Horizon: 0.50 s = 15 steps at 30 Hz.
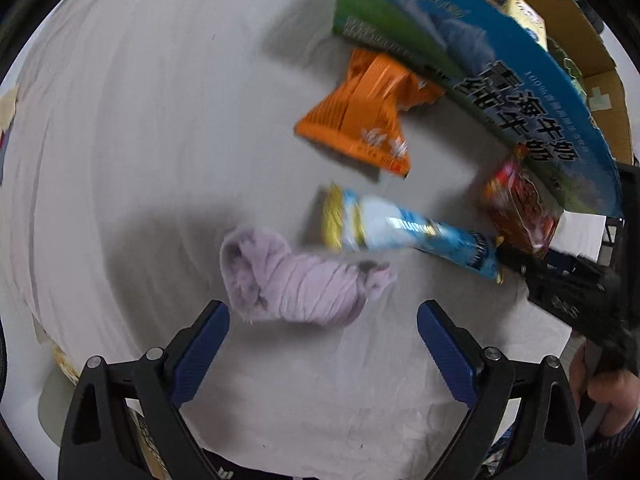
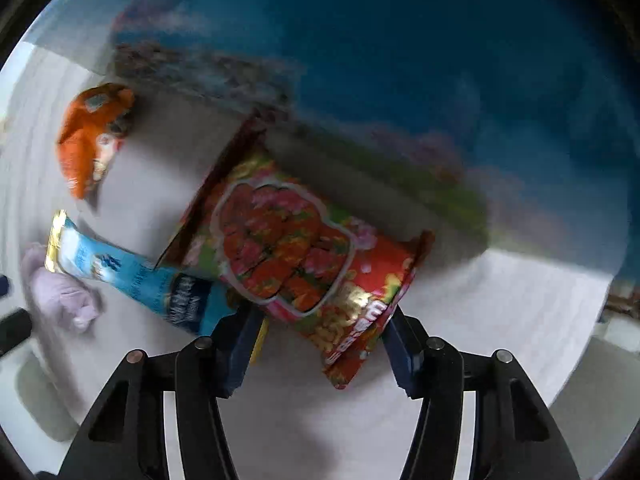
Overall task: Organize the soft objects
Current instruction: 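Grasp the red-patterned snack bag with the right tool while the left tool grasps the orange bag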
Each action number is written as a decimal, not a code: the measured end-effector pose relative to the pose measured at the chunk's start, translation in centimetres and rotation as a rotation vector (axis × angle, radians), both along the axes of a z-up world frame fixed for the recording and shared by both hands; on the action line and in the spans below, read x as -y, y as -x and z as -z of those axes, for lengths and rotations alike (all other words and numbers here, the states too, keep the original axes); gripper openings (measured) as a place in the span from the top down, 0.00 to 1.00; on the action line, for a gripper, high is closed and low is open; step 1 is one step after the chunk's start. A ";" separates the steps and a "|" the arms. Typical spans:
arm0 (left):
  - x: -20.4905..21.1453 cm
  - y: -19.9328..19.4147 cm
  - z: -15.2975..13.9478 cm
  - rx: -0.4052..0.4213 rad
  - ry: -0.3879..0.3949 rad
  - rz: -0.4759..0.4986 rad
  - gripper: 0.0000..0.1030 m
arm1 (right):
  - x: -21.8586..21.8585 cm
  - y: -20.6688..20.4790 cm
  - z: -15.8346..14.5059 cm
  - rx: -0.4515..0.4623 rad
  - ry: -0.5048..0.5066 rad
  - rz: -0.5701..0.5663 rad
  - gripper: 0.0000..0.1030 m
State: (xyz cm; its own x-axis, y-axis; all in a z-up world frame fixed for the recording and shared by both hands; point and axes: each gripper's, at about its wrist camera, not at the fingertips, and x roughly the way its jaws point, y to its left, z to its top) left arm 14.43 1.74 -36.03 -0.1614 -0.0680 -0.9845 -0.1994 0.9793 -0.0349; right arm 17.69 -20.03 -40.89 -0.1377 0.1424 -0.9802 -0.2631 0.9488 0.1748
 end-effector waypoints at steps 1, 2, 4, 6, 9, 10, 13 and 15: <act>-0.2 0.4 0.1 -0.007 -0.001 -0.009 0.06 | -0.2 0.6 -0.2 -0.040 -0.064 0.007 0.43; -0.5 0.7 0.2 -0.008 -0.004 -0.017 0.06 | -0.6 1.2 -0.6 -0.052 -0.098 -0.006 0.44; -1.0 1.0 0.2 -0.006 -0.009 -0.030 0.06 | -0.9 1.8 -1.7 -0.002 -0.066 -0.028 0.43; -1.4 1.1 -0.2 0.004 -0.013 -0.040 0.06 | -1.0 2.1 -2.5 0.060 -0.042 -0.044 0.43; -1.8 0.5 -1.0 0.032 -0.033 -0.040 0.06 | -1.5 2.0 -2.7 0.172 0.062 -0.105 0.40; -1.6 0.1 -0.9 0.042 -0.036 -0.036 0.06 | -1.7 1.8 -2.2 0.169 0.064 -0.118 0.35; -1.5 -0.4 -1.2 0.053 -0.044 -0.026 0.06 | -2.4 1.5 -0.8 0.168 0.098 -0.171 0.26; -1.2 -0.3 -1.5 0.062 -0.049 -0.017 0.06 | -2.7 1.5 0.1 0.151 0.118 -0.181 0.27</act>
State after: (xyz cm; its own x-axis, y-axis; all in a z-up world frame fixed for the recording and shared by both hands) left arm 14.75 2.97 -34.50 -0.0997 -0.0219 -0.9948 -0.2150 0.9766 0.0000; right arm 16.17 -17.31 -40.96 -0.0017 0.0121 -0.9999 -0.4447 0.8956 0.0116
